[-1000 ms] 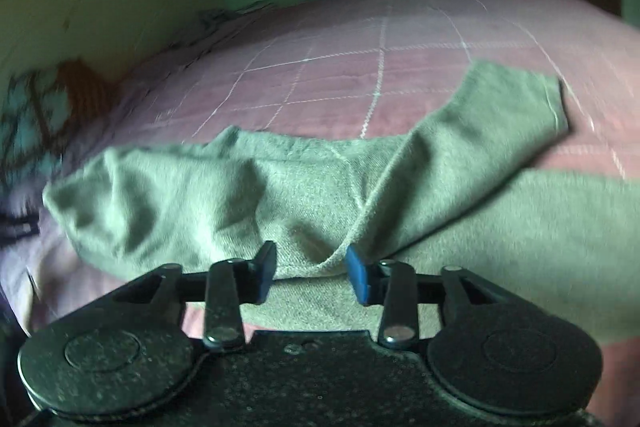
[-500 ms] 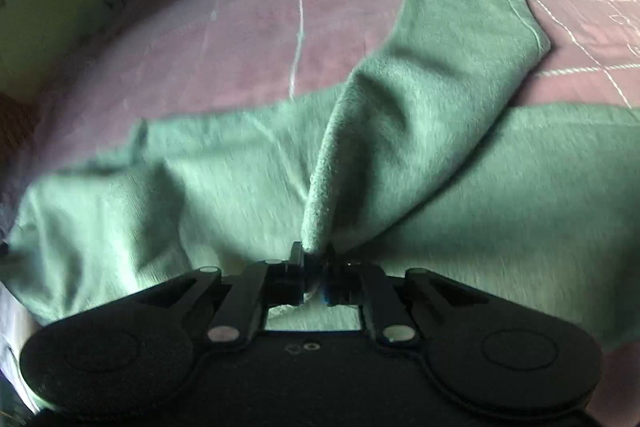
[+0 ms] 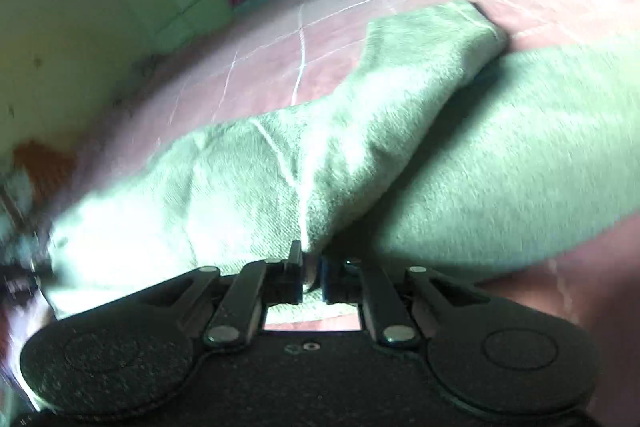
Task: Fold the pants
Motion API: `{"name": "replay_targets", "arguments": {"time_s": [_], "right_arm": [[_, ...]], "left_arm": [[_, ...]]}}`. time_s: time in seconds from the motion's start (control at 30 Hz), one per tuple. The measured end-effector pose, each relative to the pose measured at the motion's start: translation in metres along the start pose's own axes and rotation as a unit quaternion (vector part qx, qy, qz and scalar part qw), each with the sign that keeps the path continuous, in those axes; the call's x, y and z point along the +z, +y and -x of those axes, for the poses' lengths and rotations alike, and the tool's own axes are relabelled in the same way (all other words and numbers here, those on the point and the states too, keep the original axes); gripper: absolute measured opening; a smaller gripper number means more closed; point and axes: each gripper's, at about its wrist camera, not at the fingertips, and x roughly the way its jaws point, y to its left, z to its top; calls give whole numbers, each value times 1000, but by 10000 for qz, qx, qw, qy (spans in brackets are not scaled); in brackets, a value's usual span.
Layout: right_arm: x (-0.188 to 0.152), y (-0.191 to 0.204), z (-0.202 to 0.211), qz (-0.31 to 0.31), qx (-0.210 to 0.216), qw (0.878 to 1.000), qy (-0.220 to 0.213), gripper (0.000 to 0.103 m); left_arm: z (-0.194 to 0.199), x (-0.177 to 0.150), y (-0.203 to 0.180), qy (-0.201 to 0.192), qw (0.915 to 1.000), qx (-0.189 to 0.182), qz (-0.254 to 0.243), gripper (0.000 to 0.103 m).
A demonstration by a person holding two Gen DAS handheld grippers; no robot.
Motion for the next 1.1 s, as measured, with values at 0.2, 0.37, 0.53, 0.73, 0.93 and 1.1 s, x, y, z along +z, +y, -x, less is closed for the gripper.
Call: {"name": "replay_targets", "arguments": {"time_s": [0.2, 0.37, 0.53, 0.73, 0.93, 1.1], "right_arm": [[17, 10, 24, 167, 113, 9995, -237, 6], [1, 10, 27, 309, -128, 9991, -275, 5], [-5, 5, 13, 101, -416, 9990, -122, 8], [27, 35, 38, 458, -766, 9928, -793, 56], [71, 66, -20, 1693, -1567, 9730, -52, 53], [72, 58, -56, 2326, -2189, 9464, 473, 7]], "left_arm": [[21, 5, -11, -293, 9989, -327, -166, 23], [5, -9, -3, -27, 9978, 319, -574, 22], [18, -14, -29, -253, 9909, 814, -1041, 33], [48, -35, -56, -883, 9790, 1571, -955, 98], [-14, -60, -77, 67, 9658, 2297, -1199, 98], [-23, -67, -73, 4, 9656, 2302, -1212, 103]]}}
